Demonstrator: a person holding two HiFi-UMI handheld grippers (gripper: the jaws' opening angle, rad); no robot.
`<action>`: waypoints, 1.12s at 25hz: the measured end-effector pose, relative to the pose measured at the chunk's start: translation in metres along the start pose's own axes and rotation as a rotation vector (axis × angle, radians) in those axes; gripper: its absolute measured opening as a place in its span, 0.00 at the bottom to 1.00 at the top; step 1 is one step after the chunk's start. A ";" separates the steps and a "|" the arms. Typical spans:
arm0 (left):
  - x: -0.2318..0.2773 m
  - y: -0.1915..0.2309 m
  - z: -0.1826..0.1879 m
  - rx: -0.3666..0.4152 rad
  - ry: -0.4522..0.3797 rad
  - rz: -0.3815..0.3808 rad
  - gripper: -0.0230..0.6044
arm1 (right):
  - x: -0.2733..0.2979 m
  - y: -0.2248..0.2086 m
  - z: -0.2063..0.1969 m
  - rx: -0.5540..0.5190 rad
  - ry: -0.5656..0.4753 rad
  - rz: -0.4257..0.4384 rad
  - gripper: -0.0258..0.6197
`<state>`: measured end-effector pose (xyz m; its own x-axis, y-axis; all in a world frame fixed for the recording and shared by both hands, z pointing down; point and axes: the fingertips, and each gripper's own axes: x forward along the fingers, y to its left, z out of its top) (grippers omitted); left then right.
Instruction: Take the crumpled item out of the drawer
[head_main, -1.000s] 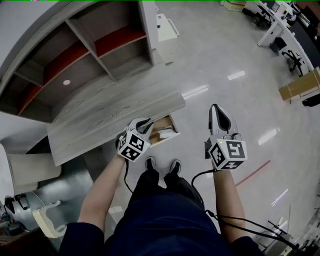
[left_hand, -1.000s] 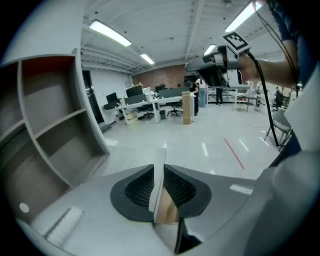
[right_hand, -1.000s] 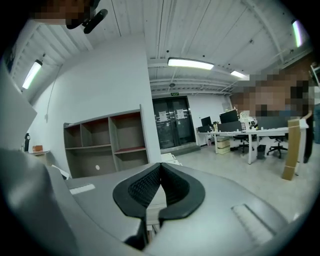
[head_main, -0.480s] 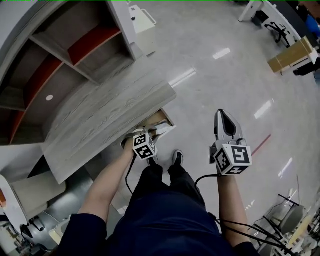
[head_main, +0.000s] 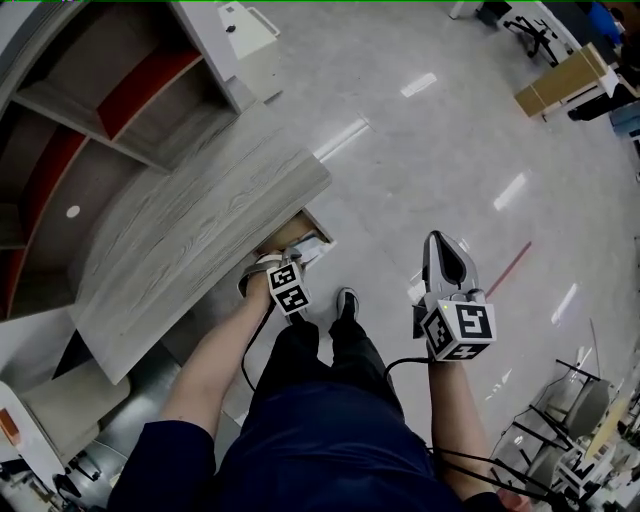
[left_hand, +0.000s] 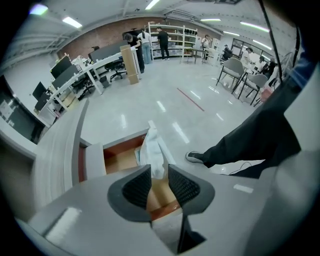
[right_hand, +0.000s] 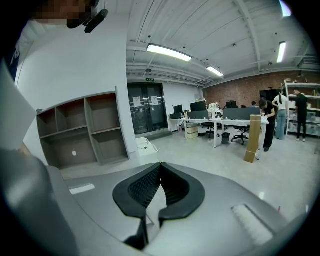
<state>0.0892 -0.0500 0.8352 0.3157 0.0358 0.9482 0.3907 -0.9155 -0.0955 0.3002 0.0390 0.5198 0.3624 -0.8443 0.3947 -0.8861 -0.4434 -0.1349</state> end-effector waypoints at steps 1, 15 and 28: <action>0.001 0.001 0.001 -0.002 0.001 0.013 0.19 | -0.001 -0.001 -0.001 0.002 0.002 -0.003 0.05; -0.034 0.024 0.018 -0.186 -0.113 0.155 0.04 | 0.006 0.018 0.004 -0.036 0.004 0.064 0.05; -0.113 0.051 0.006 -0.545 -0.271 0.302 0.04 | 0.026 0.065 0.023 -0.084 -0.027 0.230 0.05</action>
<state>0.0782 -0.0987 0.7212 0.5762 -0.2190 0.7875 -0.2177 -0.9698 -0.1104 0.2590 -0.0190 0.5001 0.1547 -0.9284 0.3378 -0.9668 -0.2127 -0.1418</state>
